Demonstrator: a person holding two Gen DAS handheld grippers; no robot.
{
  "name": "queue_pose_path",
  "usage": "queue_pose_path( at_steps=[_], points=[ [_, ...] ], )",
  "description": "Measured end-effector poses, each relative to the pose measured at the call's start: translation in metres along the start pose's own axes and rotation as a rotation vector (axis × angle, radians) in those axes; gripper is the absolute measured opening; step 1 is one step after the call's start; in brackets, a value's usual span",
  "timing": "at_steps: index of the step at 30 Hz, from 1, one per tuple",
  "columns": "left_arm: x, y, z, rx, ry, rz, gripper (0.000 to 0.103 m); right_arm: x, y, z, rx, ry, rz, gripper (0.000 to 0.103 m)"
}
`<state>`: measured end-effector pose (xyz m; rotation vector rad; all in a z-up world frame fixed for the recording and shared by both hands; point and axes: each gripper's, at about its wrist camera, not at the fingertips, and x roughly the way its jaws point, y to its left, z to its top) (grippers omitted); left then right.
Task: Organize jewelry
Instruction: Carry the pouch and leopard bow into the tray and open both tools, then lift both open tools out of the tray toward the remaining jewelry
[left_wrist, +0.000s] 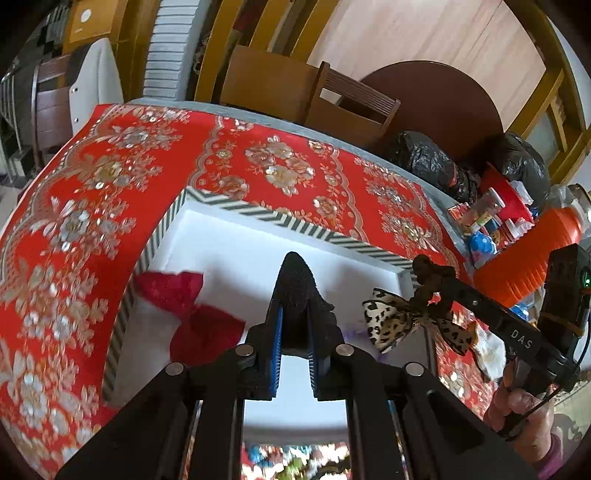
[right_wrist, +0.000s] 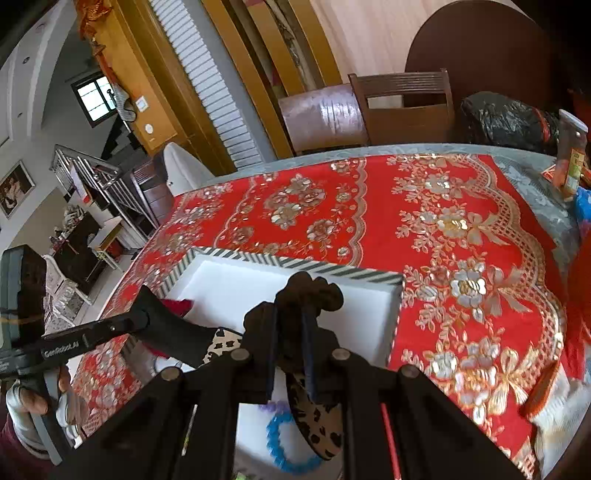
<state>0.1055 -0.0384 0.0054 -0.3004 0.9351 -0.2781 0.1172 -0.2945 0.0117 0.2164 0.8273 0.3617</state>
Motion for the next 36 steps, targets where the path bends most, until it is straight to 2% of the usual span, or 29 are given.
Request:
queue_pose_path(
  at_steps=[6, 12, 16, 19, 22, 26, 30, 33, 36],
  points=[
    [0.026, 0.004, 0.014, 0.002, 0.013, 0.026, 0.023, 0.033, -0.011, 0.003, 0.035, 0.035, -0.026, 0.013],
    [0.044, 0.021, 0.014, -0.031, 0.028, 0.028, 0.024, 0.067, -0.025, 0.004, 0.067, 0.074, -0.066, 0.013],
    [0.043, 0.027, 0.011, -0.038, 0.027, 0.014, 0.049, 0.079, -0.03, 0.002, 0.065, 0.126, -0.106, 0.019],
    [0.038, 0.032, 0.007, -0.053, 0.029, 0.004, 0.054, 0.064, -0.026, -0.001, 0.058, 0.122, -0.084, 0.022],
    [0.032, 0.034, 0.001, -0.046, 0.038, 0.018, 0.057, 0.038, -0.012, -0.008, 0.017, 0.14, -0.019, 0.033],
    [0.02, 0.037, -0.013, -0.026, 0.048, 0.053, 0.057, 0.003, 0.019, -0.03, -0.12, 0.167, 0.043, 0.048],
    [0.01, 0.043, -0.033, -0.025, 0.056, 0.07, 0.057, -0.014, 0.047, -0.065, -0.225, 0.248, 0.118, 0.049],
    [0.006, 0.043, -0.045, -0.023, 0.068, 0.081, 0.057, -0.015, 0.058, -0.088, -0.277, 0.303, 0.133, 0.049],
    [0.006, 0.042, -0.056, -0.018, 0.084, 0.09, 0.057, -0.014, 0.064, -0.102, -0.36, 0.318, 0.071, 0.049]
  ],
)
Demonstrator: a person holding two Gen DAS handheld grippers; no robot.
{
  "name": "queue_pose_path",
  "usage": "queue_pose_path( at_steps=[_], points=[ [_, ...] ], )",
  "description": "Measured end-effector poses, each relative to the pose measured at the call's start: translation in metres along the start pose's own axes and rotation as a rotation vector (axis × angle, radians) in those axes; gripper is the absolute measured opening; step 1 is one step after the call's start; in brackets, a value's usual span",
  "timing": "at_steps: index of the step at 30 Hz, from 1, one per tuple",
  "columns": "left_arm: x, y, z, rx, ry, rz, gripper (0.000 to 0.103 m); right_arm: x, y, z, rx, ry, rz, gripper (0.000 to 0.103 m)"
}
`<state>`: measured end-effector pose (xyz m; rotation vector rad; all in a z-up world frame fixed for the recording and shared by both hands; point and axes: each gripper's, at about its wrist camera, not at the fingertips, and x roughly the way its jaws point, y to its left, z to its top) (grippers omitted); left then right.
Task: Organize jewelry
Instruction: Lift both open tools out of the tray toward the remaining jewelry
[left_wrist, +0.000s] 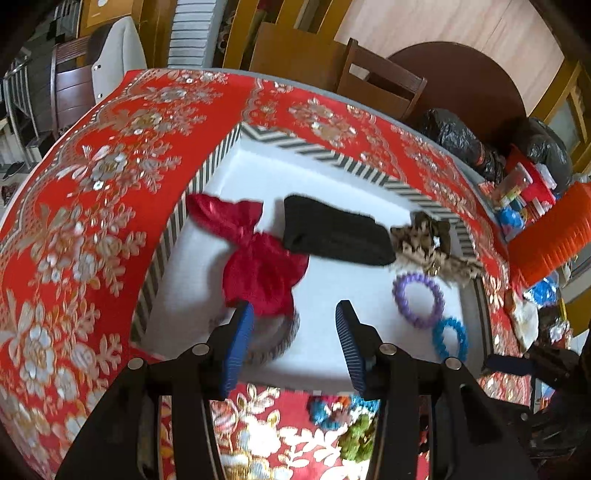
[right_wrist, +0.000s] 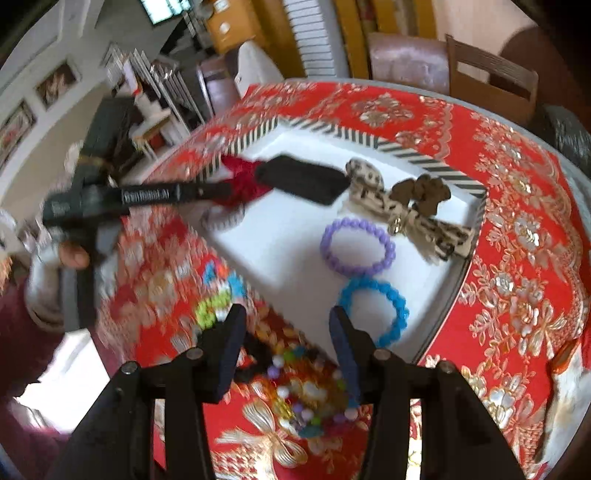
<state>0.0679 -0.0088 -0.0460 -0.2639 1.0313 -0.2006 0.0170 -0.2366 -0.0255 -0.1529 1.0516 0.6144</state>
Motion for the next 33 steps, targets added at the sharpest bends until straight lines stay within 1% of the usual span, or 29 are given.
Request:
queue_pose_path(
  at_steps=[3, 5, 6, 8, 10, 12, 14, 16, 18, 21, 24, 27, 33],
  points=[
    [0.002, 0.0, -0.007, -0.007, 0.013, 0.002, 0.057, 0.005, 0.006, -0.005, -0.08, 0.025, -0.095, 0.049],
    [0.0, -0.001, -0.01, -0.005, 0.007, 0.006, 0.057, 0.009, 0.008, -0.005, -0.13, 0.035, -0.157, 0.049],
    [-0.002, -0.002, -0.011, -0.003, 0.005, 0.009, 0.057, 0.011, 0.008, -0.005, -0.154, 0.039, -0.202, 0.049],
    [-0.005, -0.005, -0.013, -0.002, 0.001, 0.008, 0.057, 0.012, 0.002, -0.003, -0.15, 0.035, -0.244, 0.049],
    [-0.009, -0.009, -0.016, 0.011, -0.011, 0.018, 0.057, 0.008, -0.01, -0.002, -0.098, 0.014, -0.241, 0.049],
    [-0.013, -0.013, -0.019, 0.027, -0.03, 0.047, 0.057, 0.006, -0.025, 0.0, -0.039, 0.001, -0.254, 0.049],
    [-0.017, -0.015, -0.021, 0.027, -0.047, 0.063, 0.057, 0.005, -0.035, 0.001, 0.007, -0.004, -0.231, 0.049],
    [-0.02, -0.015, -0.023, 0.025, -0.06, 0.075, 0.057, 0.002, -0.039, -0.001, 0.042, -0.013, -0.183, 0.049],
    [-0.025, -0.018, -0.026, 0.033, -0.079, 0.111, 0.057, -0.001, -0.037, -0.004, 0.051, -0.024, -0.173, 0.049],
    [-0.032, -0.025, -0.029, 0.054, -0.107, 0.151, 0.057, -0.011, -0.032, -0.008, 0.085, -0.059, -0.144, 0.051],
    [-0.041, -0.032, -0.032, 0.072, -0.139, 0.18, 0.057, -0.022, -0.024, -0.01, 0.133, -0.117, -0.095, 0.051],
    [-0.048, -0.04, -0.034, 0.081, -0.158, 0.2, 0.057, -0.026, -0.014, -0.01, 0.167, -0.16, -0.082, 0.053],
    [-0.059, -0.053, -0.043, 0.091, -0.182, 0.21, 0.057, -0.036, -0.001, -0.018, 0.238, -0.238, -0.077, 0.057]
  ],
)
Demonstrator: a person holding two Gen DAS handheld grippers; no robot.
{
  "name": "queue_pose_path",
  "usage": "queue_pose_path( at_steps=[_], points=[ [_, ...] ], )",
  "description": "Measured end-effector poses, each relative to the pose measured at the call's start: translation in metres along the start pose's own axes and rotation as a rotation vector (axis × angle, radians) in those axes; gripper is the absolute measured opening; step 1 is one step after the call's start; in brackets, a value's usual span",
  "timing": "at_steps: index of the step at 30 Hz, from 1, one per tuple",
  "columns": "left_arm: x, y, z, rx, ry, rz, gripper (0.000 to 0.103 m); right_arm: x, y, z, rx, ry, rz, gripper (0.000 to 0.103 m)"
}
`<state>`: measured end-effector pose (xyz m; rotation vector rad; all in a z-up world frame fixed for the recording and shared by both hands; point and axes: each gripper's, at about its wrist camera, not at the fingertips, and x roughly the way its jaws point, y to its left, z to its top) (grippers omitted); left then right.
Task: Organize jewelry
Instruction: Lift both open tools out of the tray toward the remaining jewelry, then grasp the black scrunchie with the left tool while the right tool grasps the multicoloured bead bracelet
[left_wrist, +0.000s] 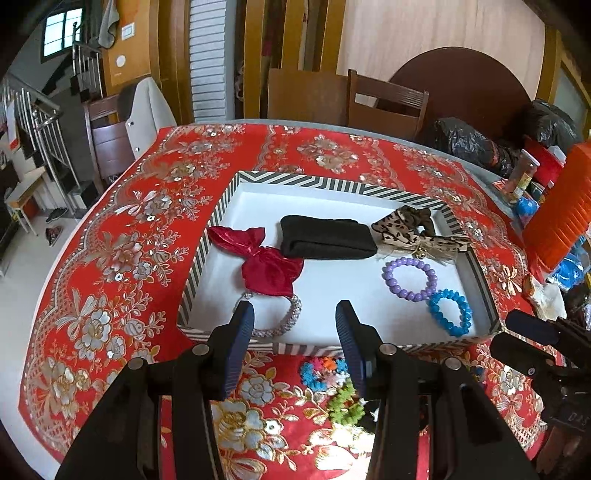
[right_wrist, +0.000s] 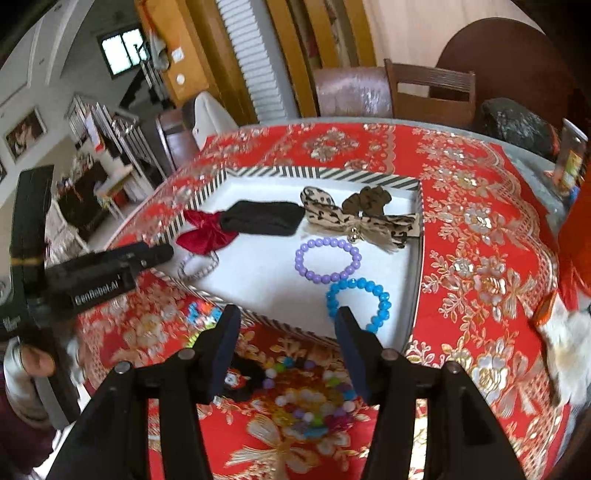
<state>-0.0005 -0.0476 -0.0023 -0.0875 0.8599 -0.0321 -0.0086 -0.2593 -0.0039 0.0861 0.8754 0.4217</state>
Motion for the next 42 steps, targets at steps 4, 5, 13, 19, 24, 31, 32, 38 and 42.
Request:
queue_pose_path(
  at_steps=[4, 5, 13, 19, 24, 31, 32, 38, 42],
  points=[
    [-0.006, -0.005, -0.005, 0.009, -0.008, 0.013, 0.057, -0.006, 0.002, -0.004, 0.018, -0.01, 0.005, 0.057],
    [-0.008, -0.006, -0.006, 0.011, -0.007, 0.016, 0.057, -0.007, 0.003, -0.005, 0.017, -0.011, 0.002, 0.057],
    [-0.019, -0.013, -0.014, 0.047, -0.008, 0.037, 0.057, -0.022, 0.011, -0.007, -0.011, -0.044, -0.024, 0.057],
    [-0.027, -0.016, -0.017, 0.052, -0.024, 0.045, 0.057, -0.033, 0.019, -0.009, -0.047, -0.079, -0.059, 0.064],
    [-0.03, -0.017, -0.019, 0.071, -0.031, 0.08, 0.057, -0.034, 0.02, -0.01, -0.054, -0.08, -0.066, 0.065],
    [-0.034, -0.017, -0.021, 0.087, -0.05, 0.091, 0.057, -0.036, 0.023, -0.01, -0.064, -0.085, -0.067, 0.065],
    [-0.035, -0.017, -0.021, 0.086, -0.051, 0.092, 0.057, -0.036, 0.023, -0.01, -0.065, -0.085, -0.067, 0.065],
    [-0.037, -0.017, -0.022, 0.086, -0.057, 0.09, 0.057, -0.037, 0.024, -0.011, -0.065, -0.083, -0.067, 0.065],
    [-0.037, -0.016, -0.022, 0.085, -0.056, 0.088, 0.057, -0.037, 0.025, -0.011, -0.072, -0.077, -0.069, 0.065]
  ],
)
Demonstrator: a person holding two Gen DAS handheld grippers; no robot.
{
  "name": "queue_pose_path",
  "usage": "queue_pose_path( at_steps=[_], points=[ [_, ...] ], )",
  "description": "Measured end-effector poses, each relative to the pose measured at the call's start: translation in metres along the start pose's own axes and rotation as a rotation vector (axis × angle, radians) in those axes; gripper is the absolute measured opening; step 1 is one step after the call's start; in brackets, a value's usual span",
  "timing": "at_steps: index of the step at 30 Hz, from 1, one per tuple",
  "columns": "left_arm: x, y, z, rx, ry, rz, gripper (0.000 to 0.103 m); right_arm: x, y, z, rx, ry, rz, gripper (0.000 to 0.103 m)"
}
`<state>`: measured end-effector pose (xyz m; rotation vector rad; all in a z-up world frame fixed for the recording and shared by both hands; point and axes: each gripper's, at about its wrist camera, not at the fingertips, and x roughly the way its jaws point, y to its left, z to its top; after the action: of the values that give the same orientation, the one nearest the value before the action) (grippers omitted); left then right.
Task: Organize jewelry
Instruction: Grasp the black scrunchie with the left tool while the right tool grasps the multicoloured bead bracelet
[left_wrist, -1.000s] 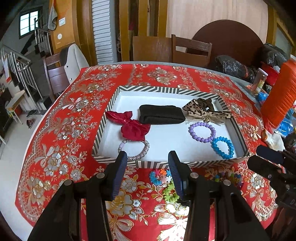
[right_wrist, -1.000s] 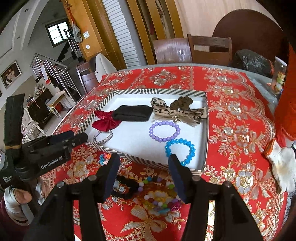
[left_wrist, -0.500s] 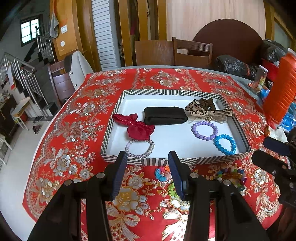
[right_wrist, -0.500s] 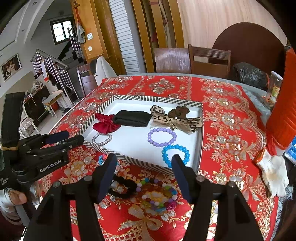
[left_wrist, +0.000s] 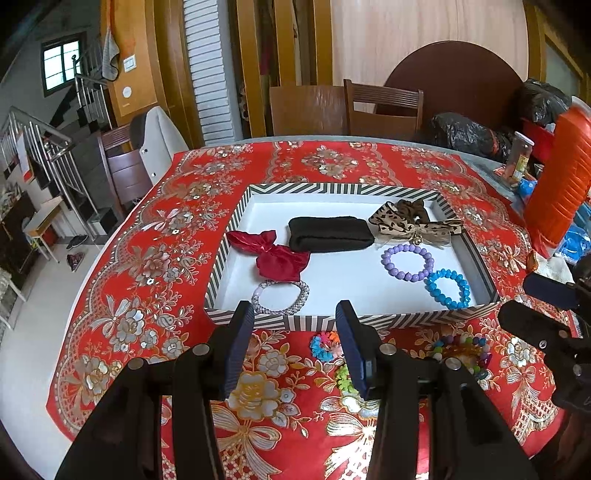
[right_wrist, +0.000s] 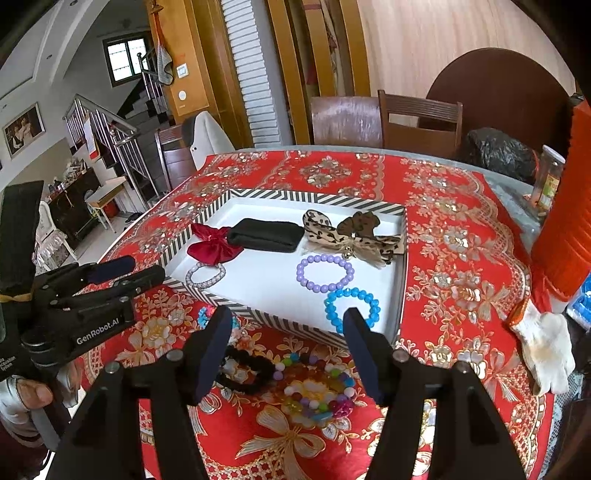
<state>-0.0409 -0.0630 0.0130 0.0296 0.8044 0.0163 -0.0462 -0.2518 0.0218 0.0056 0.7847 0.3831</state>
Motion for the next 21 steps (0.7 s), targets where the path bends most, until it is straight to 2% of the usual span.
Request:
queue_pose_path(
  at_steps=[21],
  points=[
    [0.008, -0.002, -0.013, 0.011, 0.03, -0.024, 0.055, 0.002, -0.008, -0.007, 0.006, 0.042, -0.012, 0.065]
  ],
)
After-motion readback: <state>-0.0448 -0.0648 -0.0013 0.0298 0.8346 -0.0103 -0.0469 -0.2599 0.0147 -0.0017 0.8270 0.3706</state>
